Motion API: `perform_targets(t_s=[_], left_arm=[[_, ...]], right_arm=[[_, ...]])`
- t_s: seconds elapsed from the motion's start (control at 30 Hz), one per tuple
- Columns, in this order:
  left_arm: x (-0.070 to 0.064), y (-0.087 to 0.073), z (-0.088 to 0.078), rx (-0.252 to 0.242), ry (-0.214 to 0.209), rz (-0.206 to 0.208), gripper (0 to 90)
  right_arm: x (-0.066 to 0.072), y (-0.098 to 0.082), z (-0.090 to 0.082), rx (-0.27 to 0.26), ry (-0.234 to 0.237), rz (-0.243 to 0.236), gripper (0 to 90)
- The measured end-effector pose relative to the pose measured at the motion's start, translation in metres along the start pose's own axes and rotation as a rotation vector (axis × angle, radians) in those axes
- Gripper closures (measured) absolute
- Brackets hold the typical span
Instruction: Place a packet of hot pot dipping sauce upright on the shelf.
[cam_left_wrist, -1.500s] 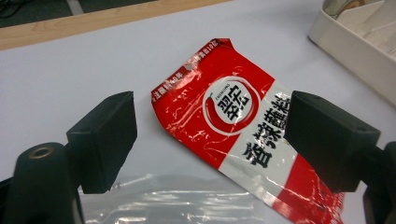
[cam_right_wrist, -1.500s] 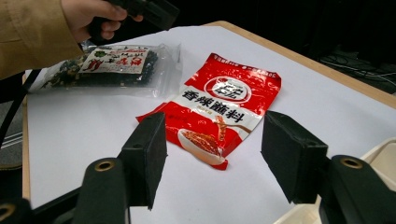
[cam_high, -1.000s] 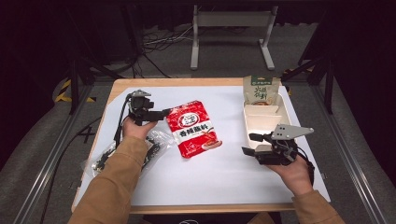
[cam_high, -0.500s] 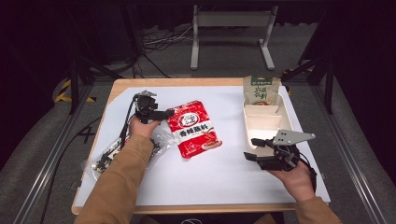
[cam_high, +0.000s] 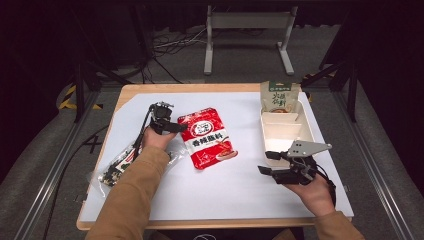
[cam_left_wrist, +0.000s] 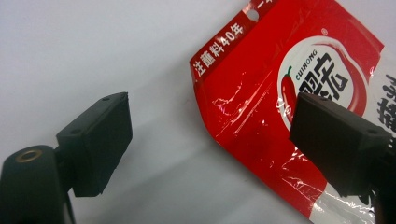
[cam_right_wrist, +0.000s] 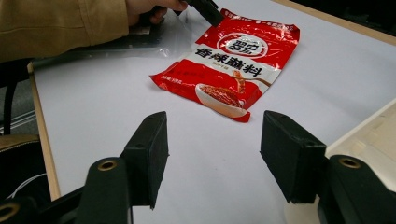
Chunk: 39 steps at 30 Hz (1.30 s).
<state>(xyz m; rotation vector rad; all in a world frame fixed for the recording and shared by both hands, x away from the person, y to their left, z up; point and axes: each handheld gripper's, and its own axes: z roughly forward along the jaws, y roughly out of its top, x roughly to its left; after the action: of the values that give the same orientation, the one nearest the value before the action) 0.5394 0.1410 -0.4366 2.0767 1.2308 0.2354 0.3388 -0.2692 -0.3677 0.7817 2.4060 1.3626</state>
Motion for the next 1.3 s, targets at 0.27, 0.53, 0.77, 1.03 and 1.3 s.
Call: perform_targets(t_s=[0.27, 0.53, 0.77, 1.03, 1.3], left_arm=[[-0.003, 0.007, 0.008, 0.067, -0.034, -0.002, 18.6], [-0.006, 0.009, 0.009, 0.054, -0.072, 0.006, 23.1], [-0.015, 0.011, 0.0, 0.029, -0.105, 0.013, 28.9], [-0.022, 0.013, -0.017, -0.011, -0.153, 0.012, 34.5], [-0.036, 0.013, -0.021, -0.013, -0.206, 0.05, 39.6]], right_arm=[[0.0, -0.001, 0.0, -0.001, 0.003, -0.001, 40.8], [-0.001, -0.002, -0.001, -0.002, 0.004, 0.002, 40.6], [-0.001, -0.002, 0.0, -0.001, 0.007, 0.001, 40.5], [0.0, -0.001, 0.002, -0.005, 0.024, -0.014, 41.5], [0.001, 0.0, 0.006, -0.005, 0.043, -0.026, 42.1]])
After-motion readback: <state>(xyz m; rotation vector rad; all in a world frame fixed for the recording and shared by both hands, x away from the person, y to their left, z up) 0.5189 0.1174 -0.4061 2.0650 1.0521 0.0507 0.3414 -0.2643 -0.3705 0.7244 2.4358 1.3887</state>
